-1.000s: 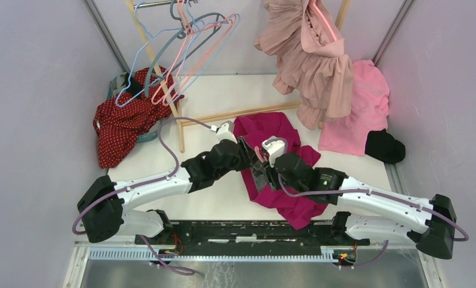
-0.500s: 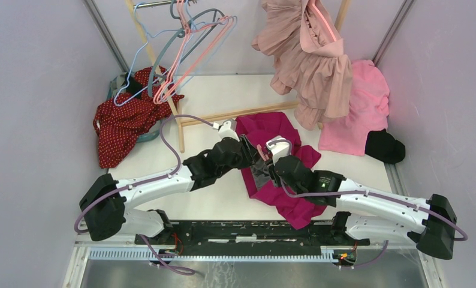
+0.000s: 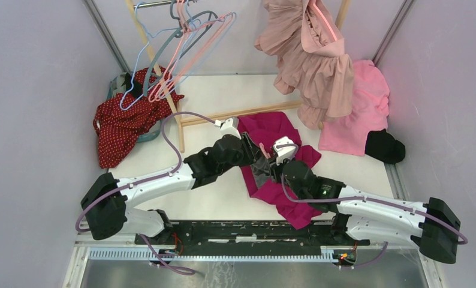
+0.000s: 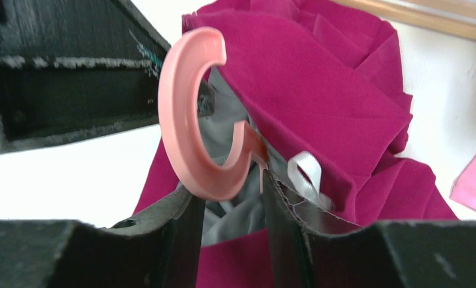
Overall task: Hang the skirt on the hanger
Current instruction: Pick up the hanger at the center of the board.
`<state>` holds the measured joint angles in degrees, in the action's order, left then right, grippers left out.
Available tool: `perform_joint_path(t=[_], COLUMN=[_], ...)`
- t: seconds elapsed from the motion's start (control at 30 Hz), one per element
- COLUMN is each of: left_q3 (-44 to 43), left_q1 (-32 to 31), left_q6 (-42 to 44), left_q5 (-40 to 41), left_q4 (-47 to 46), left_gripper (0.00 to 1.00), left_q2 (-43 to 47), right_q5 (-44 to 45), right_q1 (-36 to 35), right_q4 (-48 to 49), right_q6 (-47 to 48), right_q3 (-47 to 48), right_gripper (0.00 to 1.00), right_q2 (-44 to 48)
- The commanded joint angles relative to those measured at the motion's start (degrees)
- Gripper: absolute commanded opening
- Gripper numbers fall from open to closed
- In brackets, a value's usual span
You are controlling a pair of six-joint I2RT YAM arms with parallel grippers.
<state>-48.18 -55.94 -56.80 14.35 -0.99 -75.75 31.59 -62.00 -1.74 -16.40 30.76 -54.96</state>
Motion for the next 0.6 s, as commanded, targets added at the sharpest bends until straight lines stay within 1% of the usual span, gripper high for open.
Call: perform_joint_path(t=[0.0, 0.07, 0.23, 0.37, 0.4, 0.47, 0.57], left_q3=[-2.8, -2.8, -2.7, -2.8, -2.7, -2.5, -2.4], left_q1=[0.5, 0.6, 1.1, 1.5, 1.6, 1.8, 2.0], left_q6=[2.4, 2.4, 2.6, 2.9, 2.9, 2.8, 2.8], left_q5=[-0.9, -1.2, -1.8, -2.4, -2.6, -2.8, -3.2], left_q4=[-3.1, -3.1, -3.3, -3.6, -3.7, -3.9, -4.1], left_gripper=[0.46, 0.46, 0.46, 0.46, 0.46, 0.46, 0.46], left_q2=[0.1, 0.0, 0.0, 0.0, 0.0, -0.2, -0.4], right_q5=[1.4, 0.7, -1.2, -1.7, -1.8, -1.5, -1.5], right_q1=[1.3, 2.0, 4.7, 6.4, 6.9, 7.4, 8.0], right_q4=[11.3, 13.0, 15.1, 16.9, 17.3, 18.1, 18.8], right_q6=[1.6, 1.1, 0.3, -0.1, -0.2, -0.1, 0.5], right_q3=[-0.9, -1.3, -1.7, -2.3, -2.2, -1.9, -1.3], right_gripper=[0.43, 0.35, 0.32, 0.32, 0.34, 0.40, 0.41], right_q2=[-1.4, -2.3, -4.9, -5.8, -6.2, -6.8, -7.8])
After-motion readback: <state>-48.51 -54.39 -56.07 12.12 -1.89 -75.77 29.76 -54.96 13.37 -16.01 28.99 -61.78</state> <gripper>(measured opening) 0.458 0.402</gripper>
